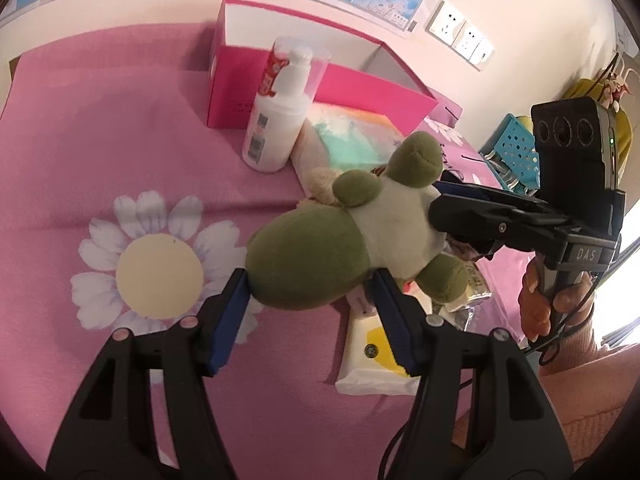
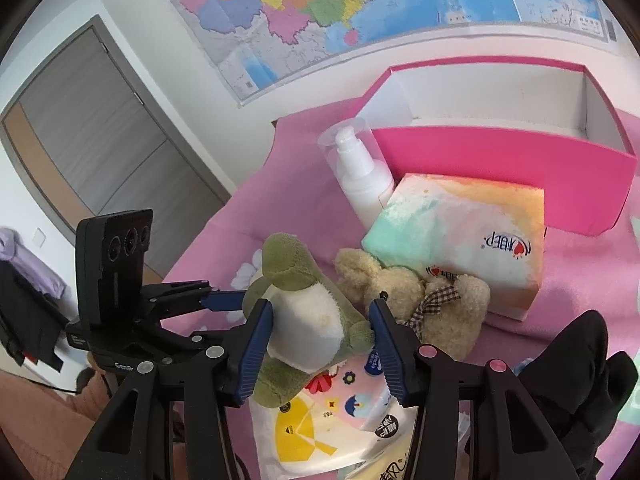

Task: Organize soft objects
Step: 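Lift the green dinosaur with the right gripper toward the pink box, then lower the dinosaur into the pink box and open the right gripper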

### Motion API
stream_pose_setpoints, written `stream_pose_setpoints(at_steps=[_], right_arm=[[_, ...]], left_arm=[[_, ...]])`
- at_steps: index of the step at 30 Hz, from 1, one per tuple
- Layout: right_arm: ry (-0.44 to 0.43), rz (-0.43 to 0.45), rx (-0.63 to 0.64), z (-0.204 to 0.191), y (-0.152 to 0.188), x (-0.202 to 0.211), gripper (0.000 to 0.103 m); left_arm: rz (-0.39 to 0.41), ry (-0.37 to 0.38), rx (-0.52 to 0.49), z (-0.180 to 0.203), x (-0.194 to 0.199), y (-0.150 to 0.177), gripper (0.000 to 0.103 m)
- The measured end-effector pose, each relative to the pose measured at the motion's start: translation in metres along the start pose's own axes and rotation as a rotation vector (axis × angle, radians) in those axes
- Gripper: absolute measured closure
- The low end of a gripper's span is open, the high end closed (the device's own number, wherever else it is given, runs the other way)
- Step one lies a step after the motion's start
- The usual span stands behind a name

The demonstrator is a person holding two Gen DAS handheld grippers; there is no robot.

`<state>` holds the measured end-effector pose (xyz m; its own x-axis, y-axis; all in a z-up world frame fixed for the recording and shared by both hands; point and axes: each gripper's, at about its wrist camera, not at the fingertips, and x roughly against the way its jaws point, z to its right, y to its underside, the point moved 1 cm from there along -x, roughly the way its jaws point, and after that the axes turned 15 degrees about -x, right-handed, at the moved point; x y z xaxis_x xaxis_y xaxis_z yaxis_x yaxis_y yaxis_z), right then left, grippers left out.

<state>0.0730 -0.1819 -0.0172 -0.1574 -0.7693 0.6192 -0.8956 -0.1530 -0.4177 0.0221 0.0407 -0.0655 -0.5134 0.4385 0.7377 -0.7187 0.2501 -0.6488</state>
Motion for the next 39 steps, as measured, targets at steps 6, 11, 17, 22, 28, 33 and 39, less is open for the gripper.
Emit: stream_pose_setpoints(at_steps=[6, 11, 17, 22, 28, 33, 39], right_arm=[[-0.033, 0.042, 0.008, -0.005, -0.004, 0.015, 0.053], [-0.067, 0.093, 0.020, -0.012, -0.015, 0.033, 0.053], [-0.100, 0.172, 0.039, -0.018, -0.037, 0.059, 0.053], [-0.127, 0.244, 0.059, -0.021, -0.064, 0.078, 0.053], [-0.165, 0.303, 0.025, -0.009, -0.106, 0.084, 0.053], [-0.183, 0.295, -0.031, 0.007, -0.136, 0.071, 0.053], [-0.145, 0.262, -0.074, 0.026, -0.164, 0.039, 0.053]], left_arm=[[0.044, -0.026, -0.046, 0.009, 0.021, -0.014, 0.038], [0.103, -0.048, -0.097, 0.016, 0.039, -0.037, 0.038], [0.164, -0.094, -0.162, 0.026, 0.055, -0.072, 0.038], [0.199, -0.136, -0.210, 0.027, 0.063, -0.106, 0.038], [0.202, -0.194, -0.244, 0.019, 0.054, -0.147, 0.038], [0.161, -0.224, -0.231, 0.000, 0.032, -0.171, 0.038], [0.091, -0.223, -0.172, -0.030, -0.003, -0.186, 0.038]])
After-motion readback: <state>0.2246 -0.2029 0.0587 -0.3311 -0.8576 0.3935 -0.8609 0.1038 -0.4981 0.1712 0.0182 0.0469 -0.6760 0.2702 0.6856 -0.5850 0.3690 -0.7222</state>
